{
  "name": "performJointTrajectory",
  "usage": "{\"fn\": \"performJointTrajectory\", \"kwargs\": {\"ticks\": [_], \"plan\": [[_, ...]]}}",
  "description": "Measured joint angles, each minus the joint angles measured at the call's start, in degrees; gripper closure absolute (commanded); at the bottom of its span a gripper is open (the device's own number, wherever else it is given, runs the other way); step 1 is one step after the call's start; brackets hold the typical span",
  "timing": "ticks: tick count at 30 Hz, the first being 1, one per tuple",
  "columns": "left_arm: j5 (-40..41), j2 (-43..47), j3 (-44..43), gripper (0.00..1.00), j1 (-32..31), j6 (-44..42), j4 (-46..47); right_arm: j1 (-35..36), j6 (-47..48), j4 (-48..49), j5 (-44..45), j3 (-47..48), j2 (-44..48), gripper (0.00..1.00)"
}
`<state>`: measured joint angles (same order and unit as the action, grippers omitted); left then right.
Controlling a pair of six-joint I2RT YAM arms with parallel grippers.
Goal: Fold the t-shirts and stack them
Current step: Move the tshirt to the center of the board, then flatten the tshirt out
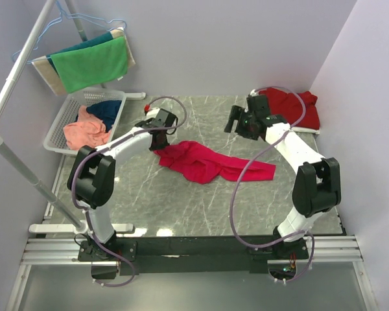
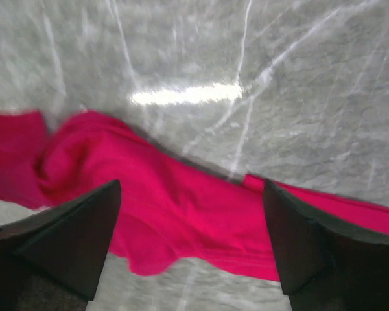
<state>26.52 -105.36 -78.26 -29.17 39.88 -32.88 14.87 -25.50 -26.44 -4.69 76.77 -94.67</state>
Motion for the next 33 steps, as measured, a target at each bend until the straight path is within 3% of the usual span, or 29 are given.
{"fn": "performJointTrajectory", "kwargs": {"ticks": [4, 6, 7, 8, 10, 12, 18, 23, 33], "plan": [[-0.2, 0.0, -4.1, 0.99, 0.3, -0.5, -0.8, 1.4, 1.8, -0.5, -0.5, -1.8, -0.7, 0.02], [-0.1, 0.0, -7.4, 0.99, 0.7, -1.3, -0.9, 2.4, 2.4, -0.9, -0.5, -2.3, -0.7, 0.19], [-0.1, -0.1, -9.4, 0.99, 0.9, -1.6, -0.9, 2.8, 2.8, -0.8, -0.6, -2.7, -0.7, 0.44], [-0.1, -0.2, -11.1, 0.99, 1.2, -1.8, -0.8, 3.3, 3.2, -0.3, -0.5, -3.7, -0.2, 0.54], [0.1, -0.7, -14.7, 0.99, 2.1, -2.3, -0.9, 4.5, 3.5, -0.2, -0.1, -6.0, 1.0, 0.65], [0.1, -1.7, -18.7, 0.99, 3.4, -2.8, -0.5, 5.8, 3.6, -1.0, 1.5, -8.0, 2.1, 0.68], [-2.3, -6.4, -28.1, 0.99, 6.6, -5.4, 1.2, 10.0, 3.5, -2.1, 5.9, -10.6, 3.3, 0.64], [-7.3, -10.5, -34.4, 0.99, 6.9, -8.0, 4.3, 12.0, 3.5, -2.4, 7.8, -11.6, 3.3, 0.39], [-14.9, -15.3, -43.3, 0.99, 6.6, -9.4, 7.2, 12.9, 4.9, -2.3, 12.1, -9.1, -1.2, 0.39]]}}
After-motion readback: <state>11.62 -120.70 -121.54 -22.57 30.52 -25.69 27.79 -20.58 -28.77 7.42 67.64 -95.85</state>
